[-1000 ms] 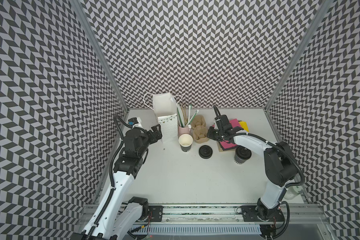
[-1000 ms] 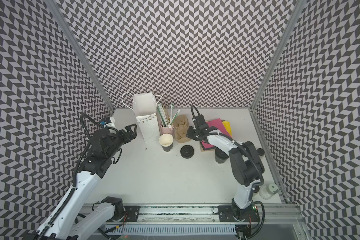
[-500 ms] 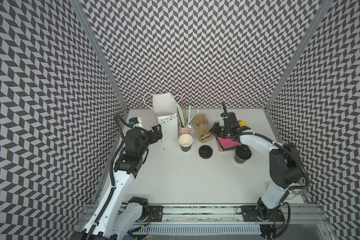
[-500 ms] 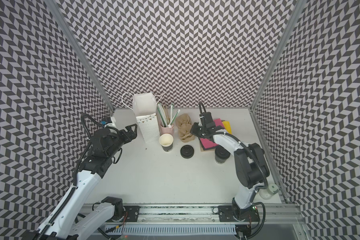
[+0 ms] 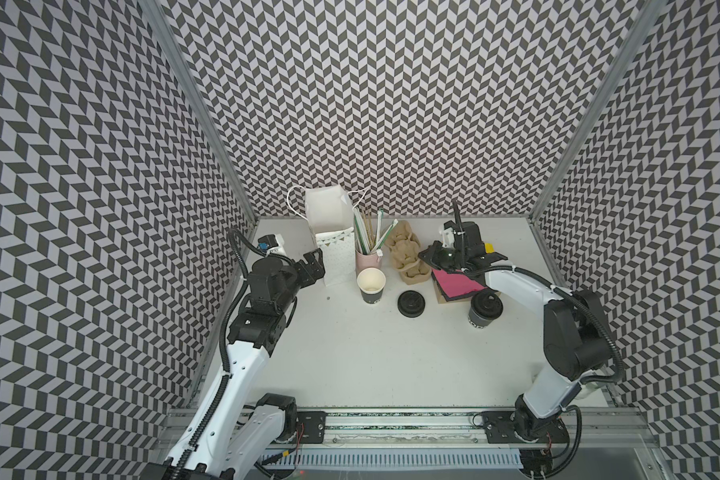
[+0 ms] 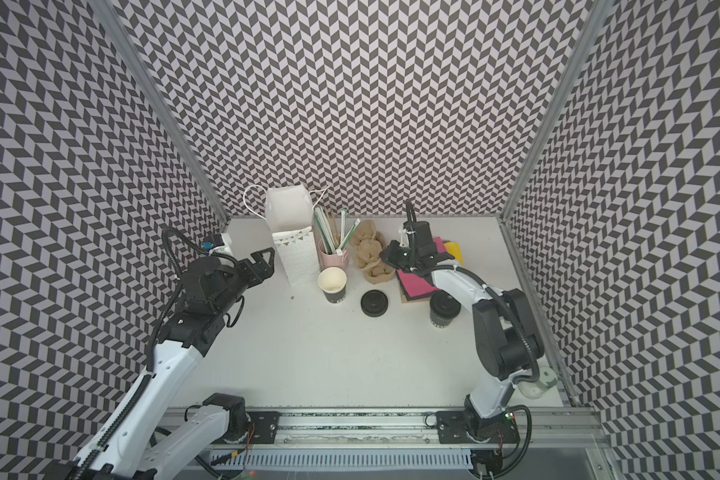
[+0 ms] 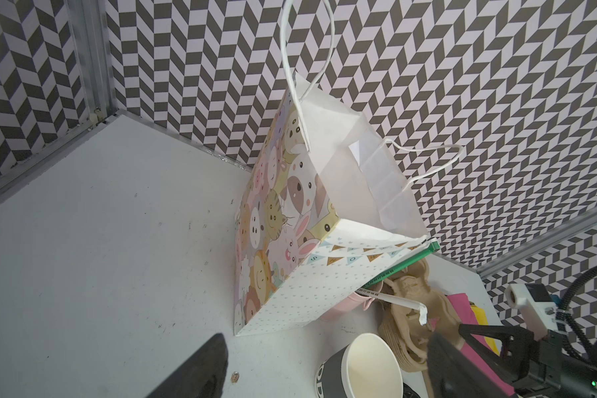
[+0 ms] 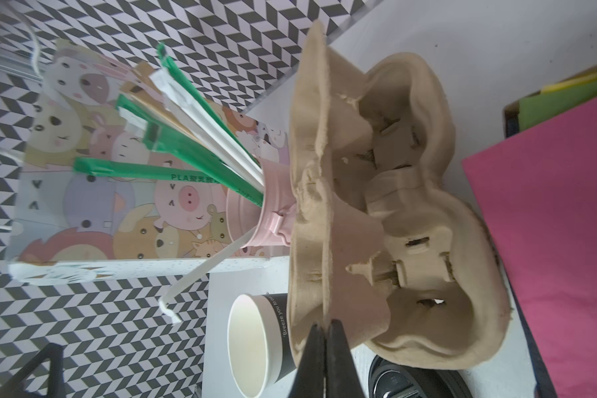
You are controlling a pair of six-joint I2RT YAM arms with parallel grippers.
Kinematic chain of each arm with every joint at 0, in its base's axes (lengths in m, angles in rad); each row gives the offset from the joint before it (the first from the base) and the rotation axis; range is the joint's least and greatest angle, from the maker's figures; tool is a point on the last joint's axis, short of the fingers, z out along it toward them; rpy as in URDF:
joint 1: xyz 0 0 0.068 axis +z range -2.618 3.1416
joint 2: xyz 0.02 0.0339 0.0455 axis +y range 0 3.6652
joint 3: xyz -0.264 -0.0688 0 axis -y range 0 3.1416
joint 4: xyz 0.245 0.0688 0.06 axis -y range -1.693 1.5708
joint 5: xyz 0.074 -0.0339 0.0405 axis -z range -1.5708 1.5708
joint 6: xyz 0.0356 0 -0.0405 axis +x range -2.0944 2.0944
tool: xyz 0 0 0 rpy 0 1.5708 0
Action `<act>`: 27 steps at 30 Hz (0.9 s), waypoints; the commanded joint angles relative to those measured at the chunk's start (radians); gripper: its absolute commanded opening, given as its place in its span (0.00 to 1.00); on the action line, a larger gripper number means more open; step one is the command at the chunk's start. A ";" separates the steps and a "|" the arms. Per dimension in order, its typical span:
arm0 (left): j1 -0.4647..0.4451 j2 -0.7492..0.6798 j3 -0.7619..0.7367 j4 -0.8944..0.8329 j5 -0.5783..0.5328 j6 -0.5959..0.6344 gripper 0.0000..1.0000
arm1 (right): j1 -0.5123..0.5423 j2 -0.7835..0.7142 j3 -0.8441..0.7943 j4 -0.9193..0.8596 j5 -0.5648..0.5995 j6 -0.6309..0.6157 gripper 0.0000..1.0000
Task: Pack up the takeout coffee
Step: 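Carry the cardboard carrier toward the robot and lower it onto the table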
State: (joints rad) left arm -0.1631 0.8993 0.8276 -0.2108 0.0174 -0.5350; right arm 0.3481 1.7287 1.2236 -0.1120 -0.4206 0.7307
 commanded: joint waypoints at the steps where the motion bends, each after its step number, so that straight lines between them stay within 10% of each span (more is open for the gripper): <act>1: -0.001 0.000 -0.001 0.021 0.006 0.013 0.91 | -0.011 -0.035 -0.010 0.096 -0.030 0.022 0.00; 12: 0.002 -0.013 0.001 0.021 0.003 0.011 0.90 | -0.031 -0.229 -0.073 0.050 0.037 0.032 0.00; 27: -0.002 -0.061 -0.010 0.029 -0.007 0.003 0.91 | 0.007 -0.887 -0.554 -0.141 0.041 0.116 0.00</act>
State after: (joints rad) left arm -0.1631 0.8562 0.8276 -0.2096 0.0166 -0.5354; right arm 0.3344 0.9447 0.6994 -0.2111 -0.3981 0.8181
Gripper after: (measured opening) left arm 0.906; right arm 0.048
